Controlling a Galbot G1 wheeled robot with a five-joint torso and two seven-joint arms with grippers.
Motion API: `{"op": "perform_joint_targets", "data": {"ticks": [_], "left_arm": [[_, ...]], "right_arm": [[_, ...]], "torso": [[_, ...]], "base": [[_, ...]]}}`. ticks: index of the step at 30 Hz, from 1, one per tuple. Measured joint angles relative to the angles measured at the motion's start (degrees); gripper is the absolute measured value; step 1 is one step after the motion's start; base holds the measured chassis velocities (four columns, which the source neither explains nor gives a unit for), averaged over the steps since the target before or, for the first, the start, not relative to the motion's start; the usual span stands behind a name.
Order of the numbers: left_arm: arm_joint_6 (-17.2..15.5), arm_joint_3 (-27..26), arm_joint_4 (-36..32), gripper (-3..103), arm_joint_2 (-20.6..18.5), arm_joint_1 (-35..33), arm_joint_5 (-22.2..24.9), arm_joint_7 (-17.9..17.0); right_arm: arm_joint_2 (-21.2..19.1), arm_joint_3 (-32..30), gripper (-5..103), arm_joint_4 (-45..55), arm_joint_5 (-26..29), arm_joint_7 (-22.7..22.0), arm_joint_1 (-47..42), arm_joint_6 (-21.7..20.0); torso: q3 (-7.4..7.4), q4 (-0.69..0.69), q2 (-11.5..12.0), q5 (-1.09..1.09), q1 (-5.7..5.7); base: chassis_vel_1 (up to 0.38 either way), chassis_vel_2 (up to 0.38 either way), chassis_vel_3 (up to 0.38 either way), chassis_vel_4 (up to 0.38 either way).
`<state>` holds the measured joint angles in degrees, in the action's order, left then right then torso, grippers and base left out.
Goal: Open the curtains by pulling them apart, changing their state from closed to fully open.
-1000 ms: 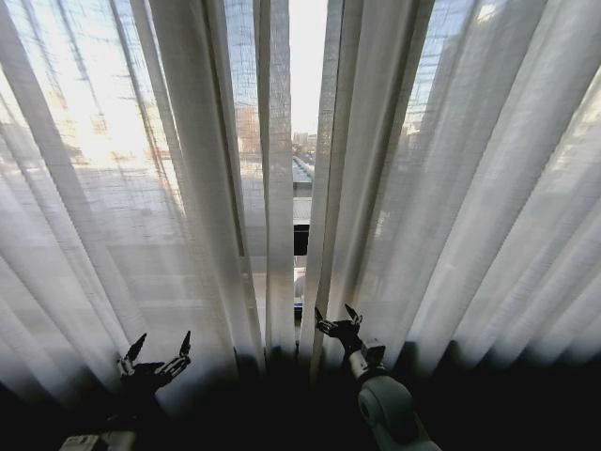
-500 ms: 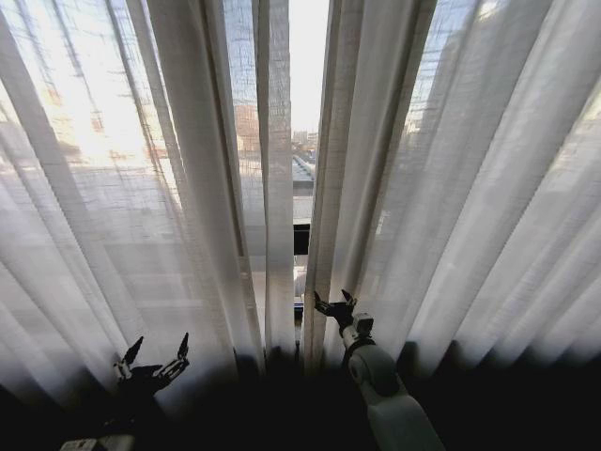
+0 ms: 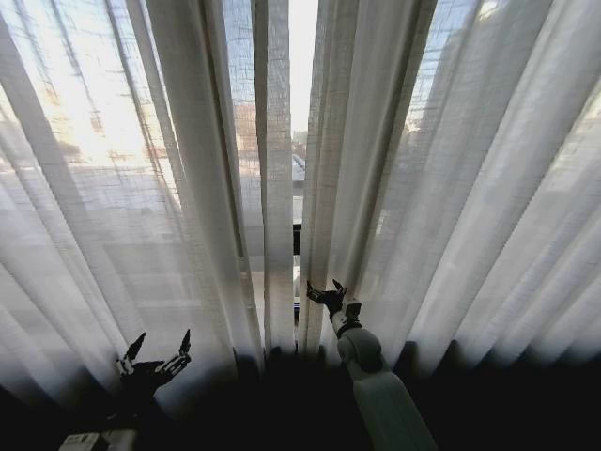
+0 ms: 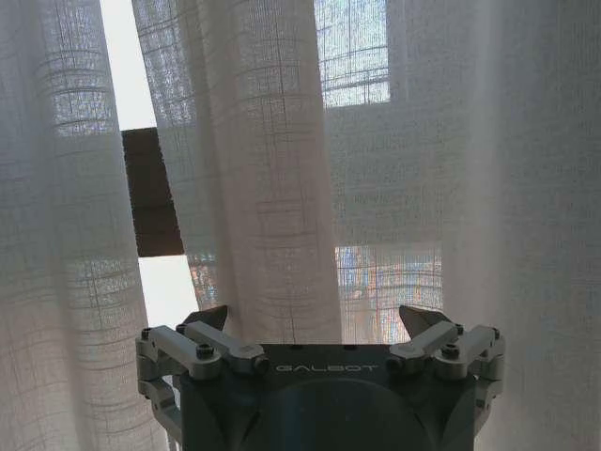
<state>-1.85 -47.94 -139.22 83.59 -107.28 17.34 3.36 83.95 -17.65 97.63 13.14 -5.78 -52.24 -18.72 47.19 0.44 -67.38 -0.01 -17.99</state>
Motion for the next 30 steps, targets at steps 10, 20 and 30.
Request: {"op": "perform_joint_targets", "data": {"ticks": [10,20,30], "left_arm": [[0.0,-0.1,-0.5,100,0.1,-0.1,0.1,0.0],[0.3,-0.3,-0.6,100,0.2,-0.6,0.3,0.0],[0.1,-0.3,-0.6,100,-0.2,0.1,0.6,-0.1]], "right_arm": [[0.3,-1.0,69,-2.1,-0.1,0.0,2.7,0.2],[0.4,-1.0,31,-3.0,-0.1,-0.9,3.7,1.3],[0.7,-1.0,1,-2.9,-0.1,-1.4,4.1,1.6]], "torso": [[-0.01,0.01,0.0,0.0,0.0],[-0.01,0.0,0.0,0.0,0.0],[-0.01,0.0,0.0,0.0,0.0]], "base": [[0.0,0.0,0.0,0.0],[0.0,0.0,0.0,0.0],[0.0,0.0,0.0,0.0]]}}
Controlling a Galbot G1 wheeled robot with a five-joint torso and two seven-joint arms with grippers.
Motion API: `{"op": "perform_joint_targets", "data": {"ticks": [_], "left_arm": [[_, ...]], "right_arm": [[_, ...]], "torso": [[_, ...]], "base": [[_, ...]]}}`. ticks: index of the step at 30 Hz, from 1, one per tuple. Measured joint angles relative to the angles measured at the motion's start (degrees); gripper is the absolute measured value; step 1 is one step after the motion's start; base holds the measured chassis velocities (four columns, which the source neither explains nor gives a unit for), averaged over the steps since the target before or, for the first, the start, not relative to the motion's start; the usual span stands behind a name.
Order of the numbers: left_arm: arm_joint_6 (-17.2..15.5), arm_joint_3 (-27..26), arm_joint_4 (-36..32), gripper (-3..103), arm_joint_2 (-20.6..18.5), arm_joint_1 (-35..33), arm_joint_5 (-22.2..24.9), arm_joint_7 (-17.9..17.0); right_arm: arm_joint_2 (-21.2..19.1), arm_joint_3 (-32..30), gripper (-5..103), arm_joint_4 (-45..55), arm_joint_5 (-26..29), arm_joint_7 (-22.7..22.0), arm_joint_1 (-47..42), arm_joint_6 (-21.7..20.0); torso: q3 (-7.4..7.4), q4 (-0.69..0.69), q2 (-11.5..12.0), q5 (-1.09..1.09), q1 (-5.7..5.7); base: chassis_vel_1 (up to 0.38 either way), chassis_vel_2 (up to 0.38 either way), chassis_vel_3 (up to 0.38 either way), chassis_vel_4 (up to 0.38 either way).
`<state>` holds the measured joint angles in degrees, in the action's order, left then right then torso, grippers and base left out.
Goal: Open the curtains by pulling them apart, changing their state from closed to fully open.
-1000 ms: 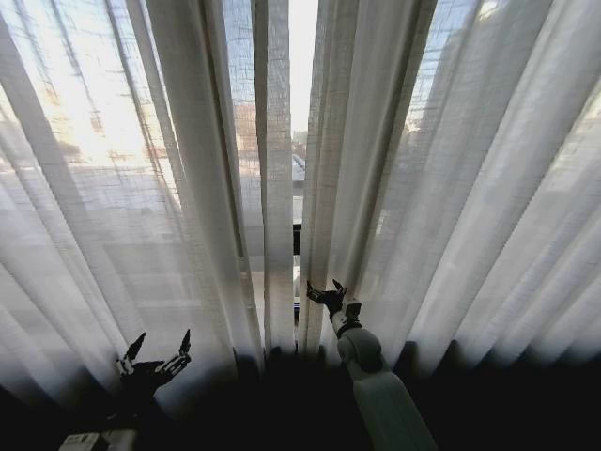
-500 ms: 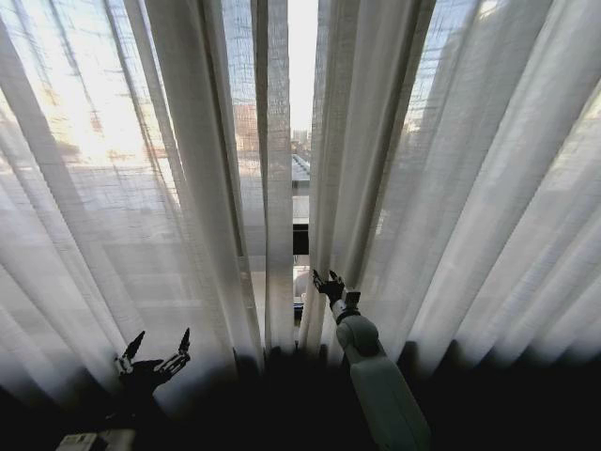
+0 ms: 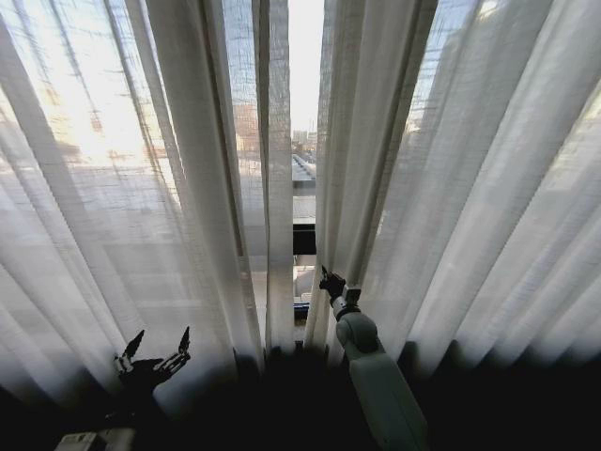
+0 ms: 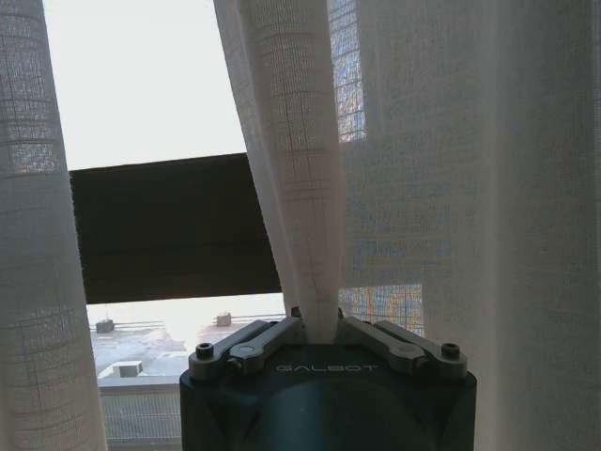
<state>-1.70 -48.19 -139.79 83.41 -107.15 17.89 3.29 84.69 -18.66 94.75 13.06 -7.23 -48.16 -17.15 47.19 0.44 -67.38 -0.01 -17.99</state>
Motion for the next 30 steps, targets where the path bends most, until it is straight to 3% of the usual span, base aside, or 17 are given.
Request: {"op": "perform_joint_targets", "data": {"ticks": [15,30], "left_arm": [[0.6,-0.6,0.1,100,0.3,-0.7,0.5,0.0],[1.3,-0.5,0.4,100,0.2,-0.6,0.7,0.0]], "right_arm": [[0.5,0.7,0,1.0,0.4,-0.5,0.1,-1.3],[0.3,-0.1,0,1.2,0.4,-1.4,-0.2,-1.5]], "torso": [[0.0,-0.01,0.0,0.01,0.0],[0.0,0.0,0.0,-0.01,0.01]], "base": [[-0.021,-0.026,0.02,0.019],[-0.223,-0.233,0.239,0.217]]}}
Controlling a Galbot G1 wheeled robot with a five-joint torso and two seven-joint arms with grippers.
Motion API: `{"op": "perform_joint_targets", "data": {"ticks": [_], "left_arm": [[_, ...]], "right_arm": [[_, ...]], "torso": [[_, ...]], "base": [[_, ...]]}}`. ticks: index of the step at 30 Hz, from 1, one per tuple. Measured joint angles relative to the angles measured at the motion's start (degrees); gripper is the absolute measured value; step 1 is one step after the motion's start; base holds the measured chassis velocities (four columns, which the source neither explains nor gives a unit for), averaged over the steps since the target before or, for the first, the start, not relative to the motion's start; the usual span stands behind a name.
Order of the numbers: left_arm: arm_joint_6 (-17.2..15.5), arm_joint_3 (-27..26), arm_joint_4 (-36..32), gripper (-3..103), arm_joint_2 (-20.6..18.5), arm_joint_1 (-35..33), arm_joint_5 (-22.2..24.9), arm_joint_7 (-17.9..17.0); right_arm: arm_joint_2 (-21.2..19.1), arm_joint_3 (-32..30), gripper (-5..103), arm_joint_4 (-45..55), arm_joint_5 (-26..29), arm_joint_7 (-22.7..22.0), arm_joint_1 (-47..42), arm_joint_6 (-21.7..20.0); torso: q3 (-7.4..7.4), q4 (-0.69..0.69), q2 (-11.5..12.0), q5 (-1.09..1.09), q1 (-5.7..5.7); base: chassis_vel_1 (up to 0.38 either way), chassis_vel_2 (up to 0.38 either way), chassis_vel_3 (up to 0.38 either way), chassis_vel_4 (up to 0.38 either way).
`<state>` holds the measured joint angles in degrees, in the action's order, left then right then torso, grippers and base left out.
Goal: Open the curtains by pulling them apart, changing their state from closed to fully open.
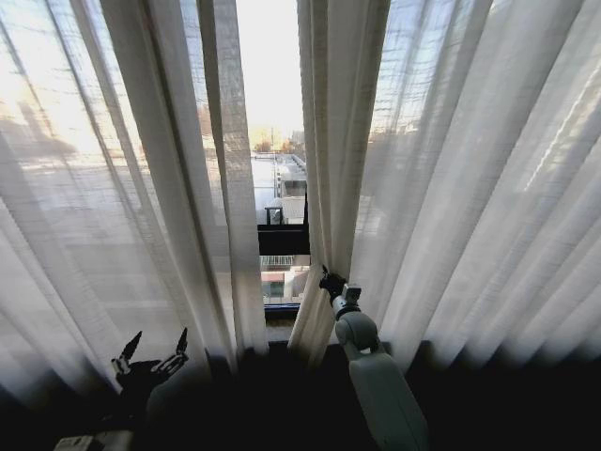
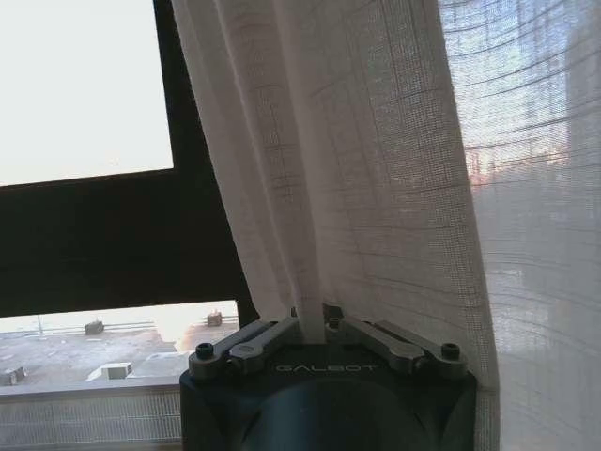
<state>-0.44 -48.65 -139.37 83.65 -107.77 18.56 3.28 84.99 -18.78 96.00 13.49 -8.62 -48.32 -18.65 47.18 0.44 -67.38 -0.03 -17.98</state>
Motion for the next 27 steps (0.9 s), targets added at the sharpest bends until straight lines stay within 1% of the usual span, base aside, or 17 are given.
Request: {"op": "perform_joint_targets", "data": {"ticks": [4,11,14,23,27], "left_arm": [[0.3,-0.2,0.0,100,0.0,-0.3,0.1,0.0],[0.5,-0.3,0.1,100,0.0,-0.4,0.5,0.0],[0.5,0.0,0.1,100,0.0,-0.4,0.5,0.1],[0.5,-0.1,0.1,100,-0.4,-0.3,0.5,0.1],[0.4,-0.1,0.1,100,-0.4,-0.3,0.5,0.1]], "right_arm": [[0.1,-0.4,0,-0.2,0.0,0.0,0.1,0.0],[-0.1,-1.5,0,-0.3,0.0,-0.1,0.2,0.0],[-0.5,-2.0,0,-0.1,0.0,-0.2,0.1,0.0],[-0.7,-2.5,0,0.1,0.0,-0.3,0.0,-0.1],[-0.6,-2.6,0,0.0,0.0,-0.3,0.2,-0.1]], "torso": [[0.0,0.0,0.0,0.03,-0.01],[0.0,0.0,0.0,-0.01,0.0],[0.0,0.01,0.0,0.02,0.01],[0.0,-0.01,0.0,0.02,0.0],[0.0,0.0,0.0,0.01,-0.01]], "base": [[-0.326,-0.352,0.337,0.336],[-0.361,-0.353,0.362,0.367],[-0.367,-0.392,0.355,0.373],[-0.342,-0.336,0.34,0.345],[-0.353,-0.335,0.362,0.34]]}}
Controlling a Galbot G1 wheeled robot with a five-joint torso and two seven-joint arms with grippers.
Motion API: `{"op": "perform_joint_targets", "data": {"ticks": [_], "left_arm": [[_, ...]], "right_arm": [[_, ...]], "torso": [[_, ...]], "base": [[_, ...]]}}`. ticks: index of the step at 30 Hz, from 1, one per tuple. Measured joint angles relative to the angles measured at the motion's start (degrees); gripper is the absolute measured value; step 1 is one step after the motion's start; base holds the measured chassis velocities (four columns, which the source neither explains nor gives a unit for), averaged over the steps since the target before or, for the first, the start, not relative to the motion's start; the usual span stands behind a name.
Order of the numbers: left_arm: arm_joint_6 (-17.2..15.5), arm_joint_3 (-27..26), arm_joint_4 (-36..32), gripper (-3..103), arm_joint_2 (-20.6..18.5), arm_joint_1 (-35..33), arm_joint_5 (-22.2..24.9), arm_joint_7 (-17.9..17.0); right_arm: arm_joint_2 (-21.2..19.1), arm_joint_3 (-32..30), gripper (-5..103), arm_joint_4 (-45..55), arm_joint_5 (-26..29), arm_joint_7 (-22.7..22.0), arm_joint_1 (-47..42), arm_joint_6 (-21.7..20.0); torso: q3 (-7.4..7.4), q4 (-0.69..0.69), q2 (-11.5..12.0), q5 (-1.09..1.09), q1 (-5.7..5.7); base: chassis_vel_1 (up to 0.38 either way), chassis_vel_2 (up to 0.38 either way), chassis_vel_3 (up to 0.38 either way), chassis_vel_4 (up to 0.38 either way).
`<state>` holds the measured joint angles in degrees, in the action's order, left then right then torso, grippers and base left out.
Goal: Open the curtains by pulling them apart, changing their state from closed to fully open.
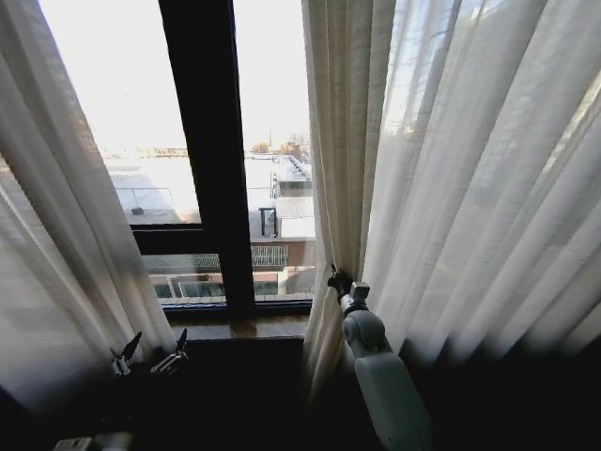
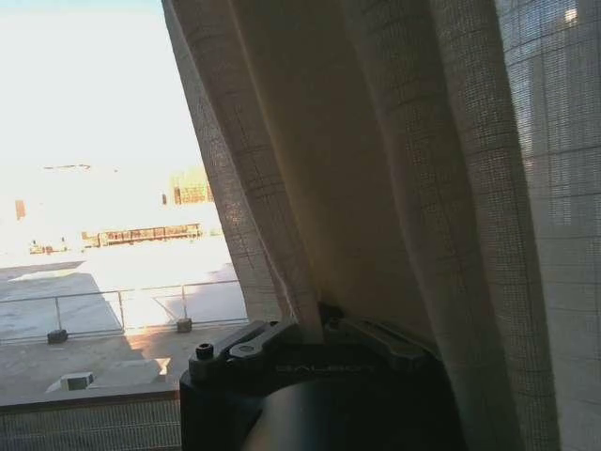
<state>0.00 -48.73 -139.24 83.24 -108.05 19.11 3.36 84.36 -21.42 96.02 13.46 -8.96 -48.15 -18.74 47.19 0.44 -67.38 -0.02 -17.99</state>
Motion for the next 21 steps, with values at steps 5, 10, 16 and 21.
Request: {"op": "perform_joint_targets", "data": {"ticks": [5,10,16,21], "left_arm": [[0.0,0.0,0.2,100,-0.1,0.2,0.2,0.0],[-0.1,-0.2,0.2,100,-0.4,0.4,0.7,0.0],[-0.3,-0.2,0.5,100,-0.7,0.8,1.0,0.0],[-0.3,0.0,0.9,100,-0.7,1.0,1.0,0.0]], "right_arm": [[0.0,-0.5,0,-0.2,0.0,-0.1,0.2,-0.1],[0.1,-0.9,0,-0.4,-0.1,-0.1,0.2,-0.1],[0.1,-1.5,0,-0.5,-0.1,-0.1,0.2,-0.1],[0.1,-2.3,0,-0.7,-0.2,-0.1,0.2,-0.1]], "torso": [[-0.01,0.0,0.0,0.02,0.01],[-0.01,0.01,0.0,0.0,0.01],[0.0,0.0,0.0,0.01,0.0],[0.0,0.01,0.0,0.01,0.0]], "base": [[-0.368,-0.354,0.36,0.368],[-0.332,-0.358,0.35,0.344],[-0.353,-0.349,0.353,0.334],[-0.35,-0.329,0.354,0.339]]}}
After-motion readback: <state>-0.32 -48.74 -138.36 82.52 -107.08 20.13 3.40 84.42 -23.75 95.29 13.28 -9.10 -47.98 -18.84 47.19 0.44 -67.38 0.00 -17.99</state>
